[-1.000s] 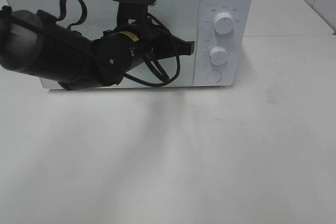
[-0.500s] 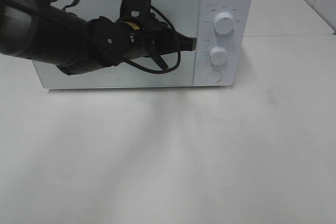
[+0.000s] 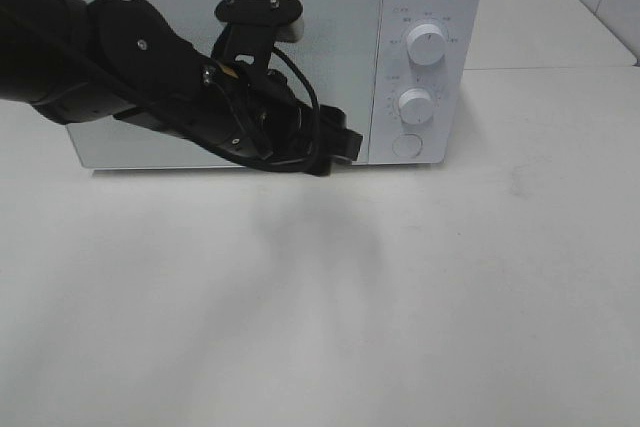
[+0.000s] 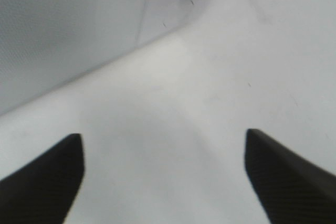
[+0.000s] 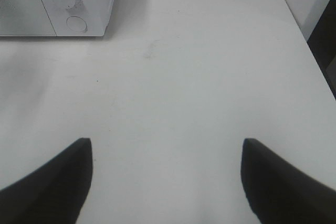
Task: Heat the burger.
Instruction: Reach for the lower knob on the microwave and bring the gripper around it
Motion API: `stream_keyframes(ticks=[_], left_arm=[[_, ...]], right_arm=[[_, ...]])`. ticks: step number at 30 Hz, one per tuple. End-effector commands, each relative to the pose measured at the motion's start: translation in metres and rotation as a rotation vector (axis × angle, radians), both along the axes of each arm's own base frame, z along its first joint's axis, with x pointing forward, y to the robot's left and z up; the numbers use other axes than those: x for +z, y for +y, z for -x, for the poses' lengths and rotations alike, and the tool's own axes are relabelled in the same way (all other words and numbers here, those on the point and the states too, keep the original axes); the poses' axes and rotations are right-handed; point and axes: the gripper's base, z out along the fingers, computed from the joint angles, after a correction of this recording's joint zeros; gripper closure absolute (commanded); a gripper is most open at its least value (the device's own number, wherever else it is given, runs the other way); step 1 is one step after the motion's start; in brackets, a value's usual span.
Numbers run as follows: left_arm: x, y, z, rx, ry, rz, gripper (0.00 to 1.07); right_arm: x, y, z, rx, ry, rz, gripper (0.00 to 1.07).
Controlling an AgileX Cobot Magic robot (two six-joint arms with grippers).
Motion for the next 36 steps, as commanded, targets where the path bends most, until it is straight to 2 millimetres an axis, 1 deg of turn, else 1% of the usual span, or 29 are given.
stream_keyframes(ticks=[1, 2, 3, 5, 7, 8, 10, 11, 15, 17, 18, 19, 20, 21, 22, 23, 24, 25, 26, 27, 28, 29, 30, 31, 32, 33, 34, 35, 36], left_arm=[[0.004, 0.001, 0.012, -0.071, 0.082, -0.028, 0.06], [0.003, 0.003, 0.017, -0.114, 0.129, -0.056, 0.06], [0.003, 0.003, 0.017, -0.114, 0.129, -0.056, 0.06], [0.006, 0.008, 0.026, -0.194, 0.169, -0.119, 0.07], [0.008, 0.009, 0.029, -0.214, 0.177, -0.138, 0.07], [0.01, 0.014, 0.035, -0.254, 0.209, -0.182, 0.07], [0.011, 0.015, 0.037, -0.265, 0.223, -0.198, 0.07], [0.015, 0.019, 0.041, -0.275, 0.249, -0.226, 0.07], [0.021, 0.026, 0.045, -0.25, 0.273, -0.259, 0.07], [0.028, 0.034, 0.047, -0.222, 0.277, -0.322, 0.07], [0.028, 0.034, 0.047, -0.222, 0.277, -0.322, 0.07], [0.03, 0.037, 0.048, -0.21, 0.279, -0.343, 0.07], [0.034, 0.045, 0.047, -0.183, 0.282, -0.37, 0.07], [0.034, 0.045, 0.047, -0.183, 0.282, -0.37, 0.07], [0.036, 0.05, 0.045, -0.167, 0.289, -0.371, 0.07], [0.041, 0.062, 0.04, -0.131, 0.31, -0.365, 0.07], [0.041, 0.062, 0.04, -0.131, 0.31, -0.365, 0.07], [0.043, 0.067, 0.038, -0.112, 0.319, -0.359, 0.07], [0.048, 0.082, 0.033, -0.074, 0.341, -0.351, 0.07], [0.048, 0.082, 0.033, -0.074, 0.341, -0.351, 0.07], [0.054, 0.099, 0.029, -0.035, 0.36, -0.342, 0.07], [0.058, 0.106, 0.027, -0.016, 0.365, -0.339, 0.07], [0.058, 0.106, 0.027, -0.016, 0.365, -0.339, 0.07], [0.063, 0.124, 0.024, 0.035, 0.384, -0.331, 0.07], [0.066, 0.133, 0.023, 0.063, 0.392, -0.326, 0.07], [0.066, 0.133, 0.023, 0.063, 0.392, -0.326, 0.07], [0.07, 0.15, 0.024, 0.113, 0.403, -0.315, 0.07], [0.071, 0.16, 0.025, 0.144, 0.408, -0.308, 0.07], [0.071, 0.16, 0.025, 0.144, 0.408, -0.308, 0.07]], right_arm=[[0.0, 0.0, 0.003, -0.004, -0.028, 0.004, 0.32], [0.0, 0.0, 0.003, -0.004, -0.028, 0.004, 0.32], [0.0, 0.0, 0.003, -0.004, -0.028, 0.004, 0.32], [0.0, 0.0, 0.003, -0.004, -0.028, 0.004, 0.32], [0.0, 0.0, 0.003, -0.004, -0.028, 0.004, 0.32], [0.0, 0.0, 0.003, -0.004, -0.028, 0.004, 0.32], [0.0, 0.0, 0.003, -0.004, -0.028, 0.004, 0.32], [0.0, 0.0, 0.003, -0.004, -0.028, 0.004, 0.32], [0.0, 0.0, 0.003, -0.004, -0.028, 0.004, 0.32], [0.0, 0.0, 0.003, -0.004, -0.028, 0.004, 0.32], [0.0, 0.0, 0.003, -0.004, -0.028, 0.004, 0.32], [0.0, 0.0, 0.003, -0.004, -0.028, 0.004, 0.32], [0.0, 0.0, 0.003, -0.004, -0.028, 0.004, 0.32], [0.0, 0.0, 0.003, -0.004, -0.028, 0.004, 0.32], [0.0, 0.0, 0.003, -0.004, -0.028, 0.004, 0.32], [0.0, 0.0, 0.003, -0.004, -0.028, 0.004, 0.32], [0.0, 0.0, 0.003, -0.004, -0.028, 0.004, 0.32], [0.0, 0.0, 0.003, -0.004, -0.028, 0.004, 0.32], [0.0, 0.0, 0.003, -0.004, -0.028, 0.004, 0.32], [0.0, 0.0, 0.003, -0.004, -0.028, 0.004, 0.32], [0.0, 0.0, 0.003, -0.004, -0.028, 0.004, 0.32], [0.0, 0.0, 0.003, -0.004, -0.028, 0.004, 0.32], [0.0, 0.0, 0.003, -0.004, -0.028, 0.004, 0.32], [0.0, 0.0, 0.003, -0.004, -0.028, 0.004, 0.32], [0.0, 0.0, 0.003, -0.004, -0.028, 0.004, 0.32], [0.0, 0.0, 0.003, -0.004, -0.028, 0.004, 0.32], [0.0, 0.0, 0.003, -0.004, -0.028, 0.004, 0.32], [0.0, 0.0, 0.003, -0.004, -0.028, 0.004, 0.32], [0.0, 0.0, 0.003, -0.004, -0.028, 0.004, 0.32]])
